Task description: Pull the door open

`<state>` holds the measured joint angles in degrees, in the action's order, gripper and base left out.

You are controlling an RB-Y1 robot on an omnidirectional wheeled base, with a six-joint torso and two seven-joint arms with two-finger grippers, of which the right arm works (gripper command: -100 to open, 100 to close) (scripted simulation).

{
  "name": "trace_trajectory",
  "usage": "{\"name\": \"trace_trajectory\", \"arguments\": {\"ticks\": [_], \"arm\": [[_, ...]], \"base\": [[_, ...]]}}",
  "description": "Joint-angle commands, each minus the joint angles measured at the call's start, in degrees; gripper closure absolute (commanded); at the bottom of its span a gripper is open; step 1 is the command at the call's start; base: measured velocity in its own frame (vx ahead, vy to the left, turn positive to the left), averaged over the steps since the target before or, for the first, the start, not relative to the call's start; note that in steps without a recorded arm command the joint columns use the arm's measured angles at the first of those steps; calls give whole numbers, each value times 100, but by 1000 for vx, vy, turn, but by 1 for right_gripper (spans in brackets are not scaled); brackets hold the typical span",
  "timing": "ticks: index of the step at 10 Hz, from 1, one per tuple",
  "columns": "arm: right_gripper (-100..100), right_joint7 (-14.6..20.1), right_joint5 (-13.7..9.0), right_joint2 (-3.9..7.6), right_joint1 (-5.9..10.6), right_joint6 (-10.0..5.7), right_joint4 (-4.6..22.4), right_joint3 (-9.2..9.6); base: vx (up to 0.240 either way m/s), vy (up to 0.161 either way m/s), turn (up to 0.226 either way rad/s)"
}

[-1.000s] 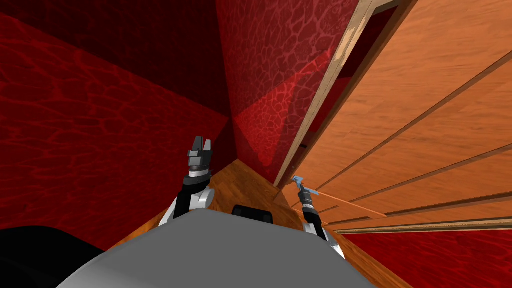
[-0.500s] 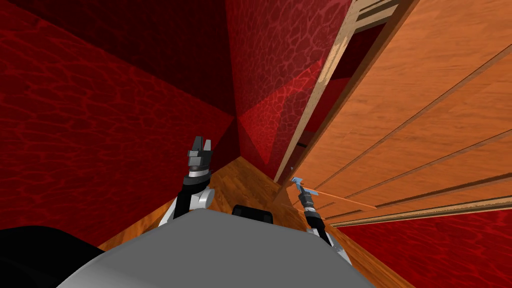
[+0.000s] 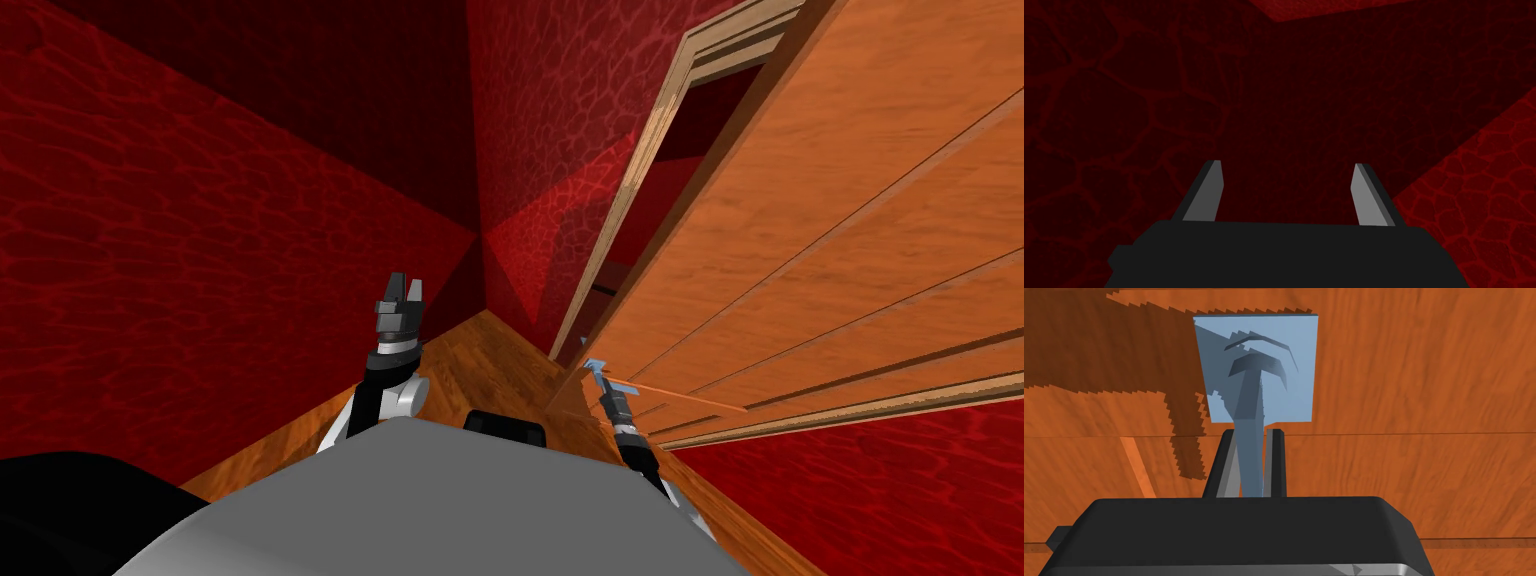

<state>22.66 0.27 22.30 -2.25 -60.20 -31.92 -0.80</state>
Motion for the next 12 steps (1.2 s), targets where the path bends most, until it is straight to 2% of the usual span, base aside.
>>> {"name": "trace_trajectory", "arguments": {"ticks": [1, 2, 5, 6, 7, 12], "arm": [[100, 111, 38, 117, -159, -145, -47, 39], [100, 111, 38, 117, -159, -145, -47, 39], [100, 282, 113, 266, -356, -411, -61, 129], [100, 231, 107, 206, -318, -358, -83, 128], [100, 272, 127, 234, -402, -450, -72, 134], [100, 360, 155, 329, -579, -716, -5, 111]], "base": [[-150, -31, 100], [-130, -46, 77], [-154, -52, 99], [-78, -14, 21], [-126, -52, 189], [-198, -77, 179]]}}
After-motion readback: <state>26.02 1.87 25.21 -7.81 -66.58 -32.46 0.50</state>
